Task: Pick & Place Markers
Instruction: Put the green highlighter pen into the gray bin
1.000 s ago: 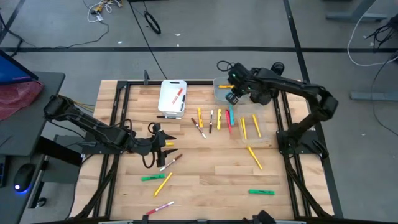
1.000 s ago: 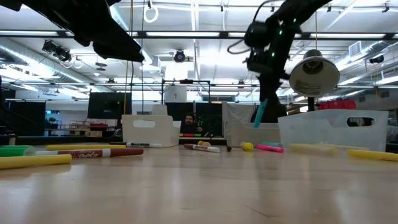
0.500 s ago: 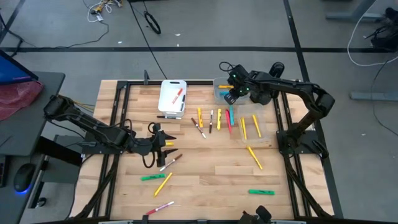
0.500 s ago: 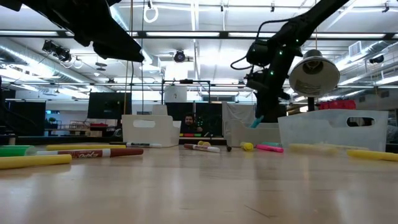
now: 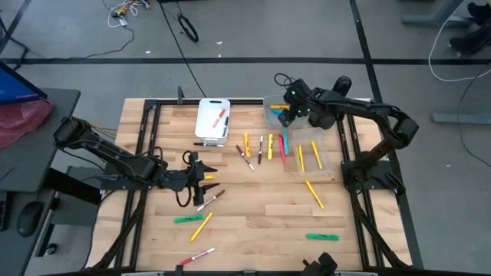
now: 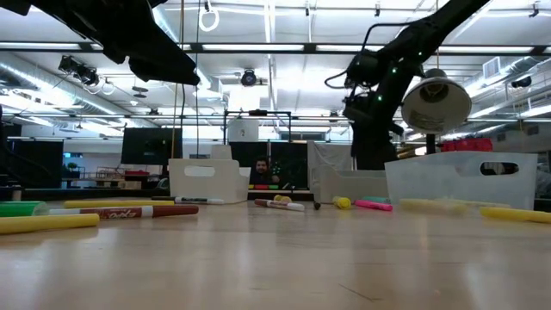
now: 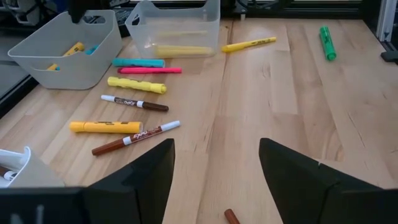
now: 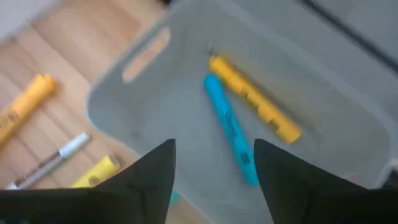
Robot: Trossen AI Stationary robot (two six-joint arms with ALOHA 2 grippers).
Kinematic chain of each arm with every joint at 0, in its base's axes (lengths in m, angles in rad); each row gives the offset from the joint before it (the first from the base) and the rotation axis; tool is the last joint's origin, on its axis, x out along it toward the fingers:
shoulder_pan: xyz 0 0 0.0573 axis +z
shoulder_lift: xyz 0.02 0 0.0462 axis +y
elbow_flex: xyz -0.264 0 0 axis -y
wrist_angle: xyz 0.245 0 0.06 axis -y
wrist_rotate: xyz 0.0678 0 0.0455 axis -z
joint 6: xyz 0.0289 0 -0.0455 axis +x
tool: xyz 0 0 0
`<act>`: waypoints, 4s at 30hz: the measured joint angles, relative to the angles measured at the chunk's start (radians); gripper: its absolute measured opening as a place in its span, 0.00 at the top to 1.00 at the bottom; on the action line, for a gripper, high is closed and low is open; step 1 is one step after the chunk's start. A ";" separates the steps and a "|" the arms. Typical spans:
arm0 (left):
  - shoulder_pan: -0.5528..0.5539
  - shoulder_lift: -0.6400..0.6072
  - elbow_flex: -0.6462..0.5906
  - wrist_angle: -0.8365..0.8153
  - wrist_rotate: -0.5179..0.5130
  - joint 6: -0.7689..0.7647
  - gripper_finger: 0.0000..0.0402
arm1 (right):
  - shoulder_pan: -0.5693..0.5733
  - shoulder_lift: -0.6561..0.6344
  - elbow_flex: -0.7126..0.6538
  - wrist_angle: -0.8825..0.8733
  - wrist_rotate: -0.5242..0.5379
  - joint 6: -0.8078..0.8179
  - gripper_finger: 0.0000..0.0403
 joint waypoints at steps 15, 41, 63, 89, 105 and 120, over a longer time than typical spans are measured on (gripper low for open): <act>0.000 0.000 0.000 0.021 0.000 0.000 0.40 | 0.413 -0.252 0.000 0.403 -0.023 -0.178 0.53; -0.193 0.000 0.000 -0.345 0.003 -0.391 0.40 | 1.127 -0.012 -0.051 0.108 0.144 0.286 0.72; -0.531 0.255 0.000 -0.322 0.230 -0.803 0.40 | 1.130 -0.012 -0.661 1.198 0.326 0.422 0.45; -0.594 0.361 0.002 -0.367 0.172 -0.885 0.61 | 1.116 -0.012 -0.661 1.201 0.347 0.380 0.43; -0.410 0.279 0.116 -0.612 0.134 -0.754 0.84 | 1.073 -0.011 -0.641 1.291 0.345 0.302 0.43; 0.003 0.276 0.056 0.164 0.044 -0.021 0.84 | 1.036 -0.010 -0.580 1.297 0.361 0.166 0.43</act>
